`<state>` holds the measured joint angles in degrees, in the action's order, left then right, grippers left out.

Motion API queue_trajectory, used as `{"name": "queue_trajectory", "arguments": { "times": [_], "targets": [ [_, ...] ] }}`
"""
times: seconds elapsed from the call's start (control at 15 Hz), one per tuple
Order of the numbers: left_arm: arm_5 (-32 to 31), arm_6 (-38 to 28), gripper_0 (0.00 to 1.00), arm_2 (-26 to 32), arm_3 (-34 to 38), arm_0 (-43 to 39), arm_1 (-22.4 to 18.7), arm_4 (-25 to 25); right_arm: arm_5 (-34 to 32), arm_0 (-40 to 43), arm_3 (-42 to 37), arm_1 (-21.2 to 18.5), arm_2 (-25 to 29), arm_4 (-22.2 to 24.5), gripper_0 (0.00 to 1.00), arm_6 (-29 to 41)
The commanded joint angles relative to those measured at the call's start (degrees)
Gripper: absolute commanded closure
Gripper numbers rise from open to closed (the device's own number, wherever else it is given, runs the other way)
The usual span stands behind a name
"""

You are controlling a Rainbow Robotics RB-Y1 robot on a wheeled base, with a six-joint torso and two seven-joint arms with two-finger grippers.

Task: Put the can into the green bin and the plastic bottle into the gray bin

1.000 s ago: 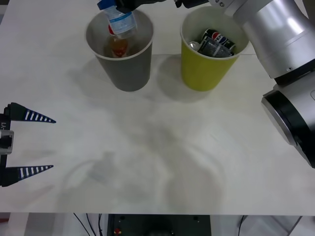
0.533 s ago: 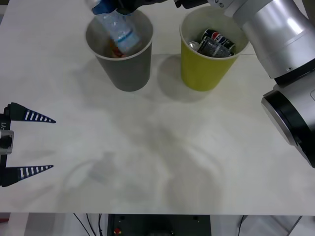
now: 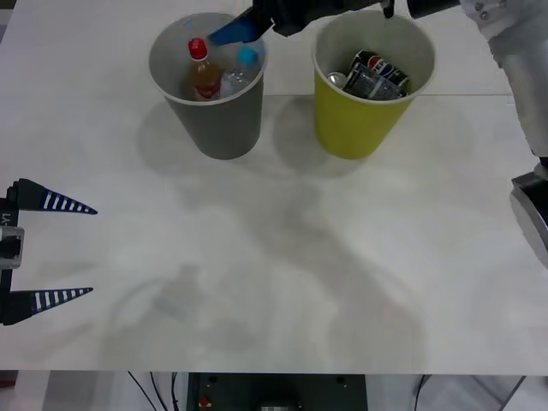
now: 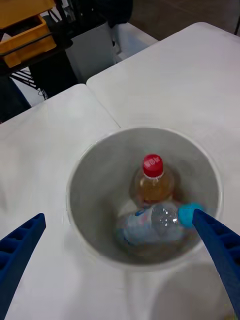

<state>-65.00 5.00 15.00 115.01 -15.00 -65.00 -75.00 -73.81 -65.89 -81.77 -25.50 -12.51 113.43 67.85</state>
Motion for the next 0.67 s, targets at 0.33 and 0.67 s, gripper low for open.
{"name": "queue_trajectory", "arguments": {
  "times": [0.33,0.67],
  "targets": [
    [0.0,0.0,0.0,0.0,0.0,0.0,0.0,0.0,-4.1,24.1,-24.4,-12.6,10.0,-14.4,0.0,-8.1],
    [0.0,0.0,0.0,0.0,0.0,0.0,0.0,0.0,-10.0,37.8,-30.4,-16.7,18.4,-21.8,0.0,-21.2]
  ]
}}
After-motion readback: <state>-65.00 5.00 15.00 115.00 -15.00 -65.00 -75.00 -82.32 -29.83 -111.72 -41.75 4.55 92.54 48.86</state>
